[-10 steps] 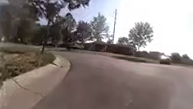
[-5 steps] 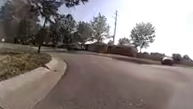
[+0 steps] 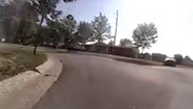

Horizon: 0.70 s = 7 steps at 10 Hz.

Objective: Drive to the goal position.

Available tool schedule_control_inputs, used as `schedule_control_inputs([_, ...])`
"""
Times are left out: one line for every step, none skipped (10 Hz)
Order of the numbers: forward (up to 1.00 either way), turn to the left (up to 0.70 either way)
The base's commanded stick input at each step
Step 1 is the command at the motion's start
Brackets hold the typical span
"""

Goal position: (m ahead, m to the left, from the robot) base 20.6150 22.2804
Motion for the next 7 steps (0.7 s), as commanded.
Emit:
schedule_control_inputs([1.0, -0.01])
schedule_control_inputs([1.0, -0.01])
schedule_control_inputs([1.0, 0.0])
schedule_control_inputs([1.0, 0.0])
schedule_control_inputs([1.0, 0.0])
schedule_control_inputs([1.0, 0.0])
schedule_control_inputs([1.0, 0.0])
